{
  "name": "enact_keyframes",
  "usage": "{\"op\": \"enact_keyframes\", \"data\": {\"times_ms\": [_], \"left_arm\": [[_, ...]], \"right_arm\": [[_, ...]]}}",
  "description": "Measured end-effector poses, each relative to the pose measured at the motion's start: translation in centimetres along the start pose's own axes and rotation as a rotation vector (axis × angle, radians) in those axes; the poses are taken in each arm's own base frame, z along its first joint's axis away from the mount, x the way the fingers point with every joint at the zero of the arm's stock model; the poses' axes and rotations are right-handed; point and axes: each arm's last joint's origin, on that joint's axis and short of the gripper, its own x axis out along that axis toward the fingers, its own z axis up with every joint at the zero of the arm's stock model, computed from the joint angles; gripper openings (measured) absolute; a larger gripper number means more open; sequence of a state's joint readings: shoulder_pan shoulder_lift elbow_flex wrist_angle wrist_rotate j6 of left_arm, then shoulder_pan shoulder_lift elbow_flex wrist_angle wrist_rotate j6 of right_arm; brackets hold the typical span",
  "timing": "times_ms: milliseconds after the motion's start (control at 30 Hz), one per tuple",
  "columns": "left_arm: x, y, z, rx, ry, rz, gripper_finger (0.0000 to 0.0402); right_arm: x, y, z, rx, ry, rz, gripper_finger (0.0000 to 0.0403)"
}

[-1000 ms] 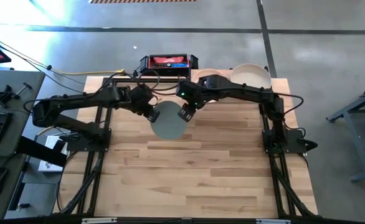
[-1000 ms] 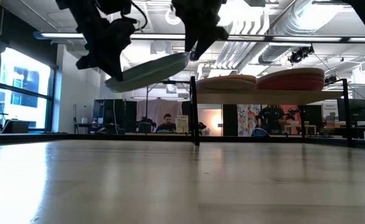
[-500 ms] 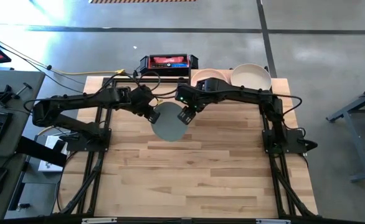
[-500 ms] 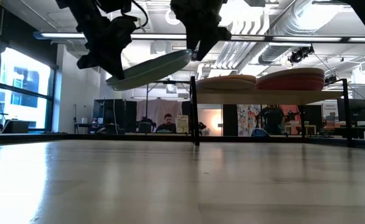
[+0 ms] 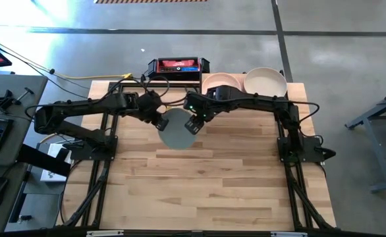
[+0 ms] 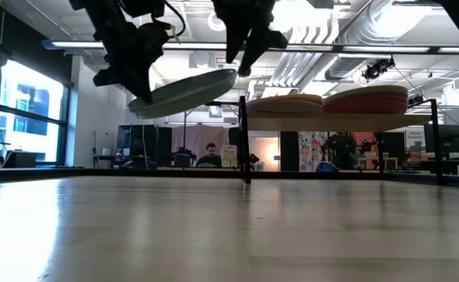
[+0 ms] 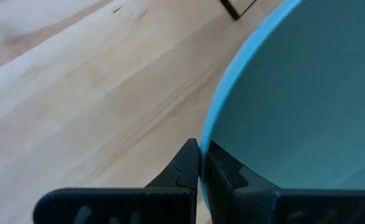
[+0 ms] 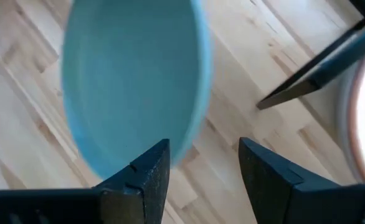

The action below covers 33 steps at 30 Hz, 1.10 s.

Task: Place and stack plates onto a shelf
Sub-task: Stack the blue plate on top of the light brown plate

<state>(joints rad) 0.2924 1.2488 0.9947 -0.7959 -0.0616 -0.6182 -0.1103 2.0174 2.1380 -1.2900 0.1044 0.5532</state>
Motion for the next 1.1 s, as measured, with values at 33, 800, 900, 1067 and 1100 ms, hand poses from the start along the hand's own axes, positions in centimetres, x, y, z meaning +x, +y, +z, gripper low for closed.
{"op": "enact_keyframes", "data": {"times_ms": [33,800,900,1067,1100], "left_arm": [[0.0,-0.03,0.08,-0.001,-0.009,-0.002,0.0001],[-0.07,-0.74,0.78,-0.003,-0.086,-0.069,0.0013],[-0.07,-0.79,0.78,0.001,-0.086,-0.075,0.0023],[-0.07,-0.83,0.77,0.01,-0.074,-0.095,0.0042],[-0.07,-0.84,0.76,0.008,-0.073,-0.096,0.0047]], "right_arm": [[-0.02,0.15,-0.05,-0.003,-0.003,0.004,0.0169],[0.03,0.08,-0.28,0.057,0.001,-0.035,0.002],[0.02,0.15,-0.32,0.06,0.003,-0.031,0.001],[0.04,0.01,-0.25,0.052,0.005,-0.031,0.0005],[0.04,-0.02,-0.25,0.052,0.006,-0.032,0.0004]]}}
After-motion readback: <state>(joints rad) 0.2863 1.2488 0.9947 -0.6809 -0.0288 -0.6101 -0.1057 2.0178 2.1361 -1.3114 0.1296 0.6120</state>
